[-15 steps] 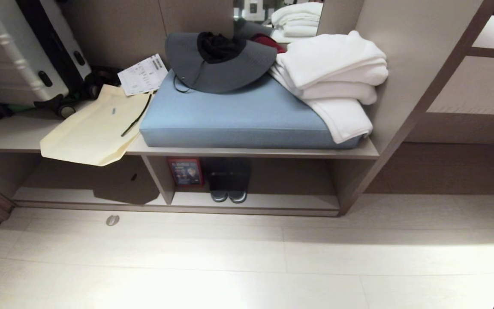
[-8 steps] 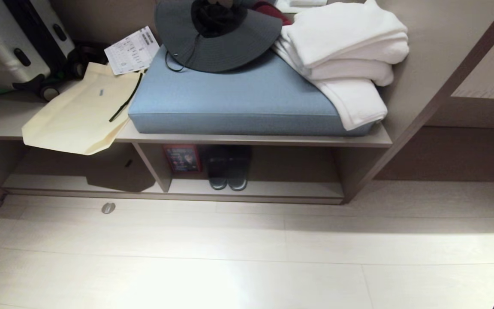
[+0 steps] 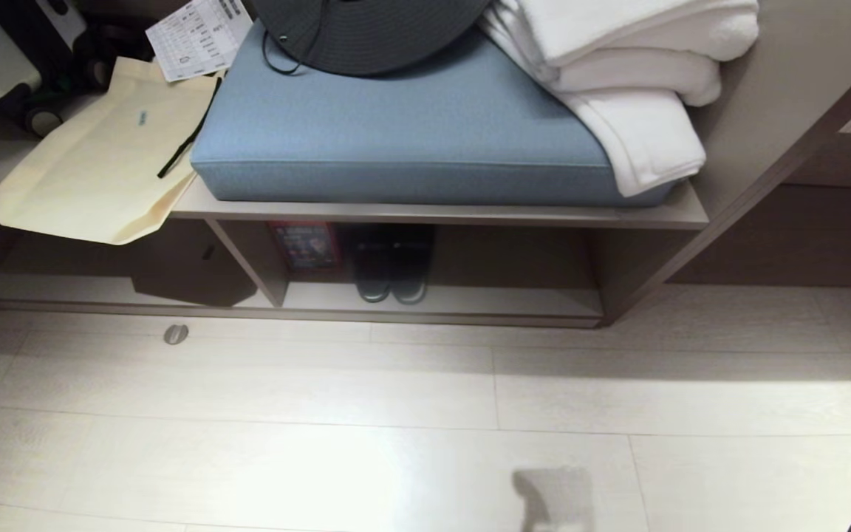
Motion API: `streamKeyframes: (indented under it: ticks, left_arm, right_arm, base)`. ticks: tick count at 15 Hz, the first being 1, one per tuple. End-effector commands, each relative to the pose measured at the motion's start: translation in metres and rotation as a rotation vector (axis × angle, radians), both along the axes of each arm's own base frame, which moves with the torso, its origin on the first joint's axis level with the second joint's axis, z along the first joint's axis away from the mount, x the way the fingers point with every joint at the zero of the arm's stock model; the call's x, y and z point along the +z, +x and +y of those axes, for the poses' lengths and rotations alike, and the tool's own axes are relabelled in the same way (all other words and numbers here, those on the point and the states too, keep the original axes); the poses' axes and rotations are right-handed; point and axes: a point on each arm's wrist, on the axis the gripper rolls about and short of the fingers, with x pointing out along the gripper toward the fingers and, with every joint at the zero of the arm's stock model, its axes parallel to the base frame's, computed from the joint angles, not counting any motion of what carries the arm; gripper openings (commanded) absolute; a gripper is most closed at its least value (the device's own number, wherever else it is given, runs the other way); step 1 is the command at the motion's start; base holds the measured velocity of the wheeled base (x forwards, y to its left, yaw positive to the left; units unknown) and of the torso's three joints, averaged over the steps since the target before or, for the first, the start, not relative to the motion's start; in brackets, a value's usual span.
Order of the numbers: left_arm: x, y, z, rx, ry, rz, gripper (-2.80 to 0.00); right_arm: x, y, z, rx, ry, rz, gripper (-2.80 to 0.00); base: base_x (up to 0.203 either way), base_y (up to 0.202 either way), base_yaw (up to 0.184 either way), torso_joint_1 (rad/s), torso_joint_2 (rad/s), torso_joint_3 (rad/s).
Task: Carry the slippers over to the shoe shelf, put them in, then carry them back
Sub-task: Place the slippers into the shoe cabinet
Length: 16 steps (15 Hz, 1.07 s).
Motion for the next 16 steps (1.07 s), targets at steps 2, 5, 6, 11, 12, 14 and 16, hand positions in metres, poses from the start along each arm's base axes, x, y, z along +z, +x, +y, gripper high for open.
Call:
streamKeyframes:
  ticks: [2,5,6,11,12,14,16]
  left_arm:
    - [-0.0004,0.0002,0.0,0.001,0.0,0.003,-2.8]
    - [-0.0004,0.0002,0.0,0.0,-0.002,0.002,-2.8]
    - [-0.0004,0.0002,0.0,-0.001,-0.003,0.003,-2.8]
    - [-0.0004,0.0002,0.0,-0.001,-0.004,0.003,-2.8]
    - [-0.0004,0.0002,0.0,-0.001,-0.004,0.003,-2.8]
    - [-0.0004,0.0002,0.0001,0.001,-0.005,0.002,-2.8]
    - [-0.0004,0.0002,0.0,0.001,-0.005,0.003,-2.8]
  right_arm:
    - [-0.0001,-0.0001,0.0,0.0,0.0,-0.001,-2.8]
    - [-0.0001,0.0,-0.0001,-0.005,0.005,0.0,-2.8]
    - [-0.0001,0.0,-0.0001,-0.006,0.003,0.0,-2.8]
    - [-0.0001,-0.0001,-0.0001,-0.006,0.001,-0.001,-2.8]
    - [-0.0001,-0.0001,-0.0001,-0.006,0.001,-0.001,-2.8]
    - [-0.0001,-0.0001,-0.0001,-0.006,0.004,-0.001,-2.8]
    - [-0.0001,0.0,0.0,-0.001,0.004,0.0,-2.8]
  base:
    - [0.0,0.0,0.0,0.0,0.0,-0.198]
    - [0.0,0.0,0.0,0.004,0.0,-0.199]
    - [0.0,0.0,0.0,0.007,0.0,-0.193]
    - [0.0,0.0,0.0,0.003,0.0,-0.199]
    - [0.0,0.0,0.0,0.011,0.01,-0.197]
    - [0.0,0.0,0.0,0.002,0.0,-0.201]
    - [0.0,0.0,0.0,0.003,0.0,-0.191]
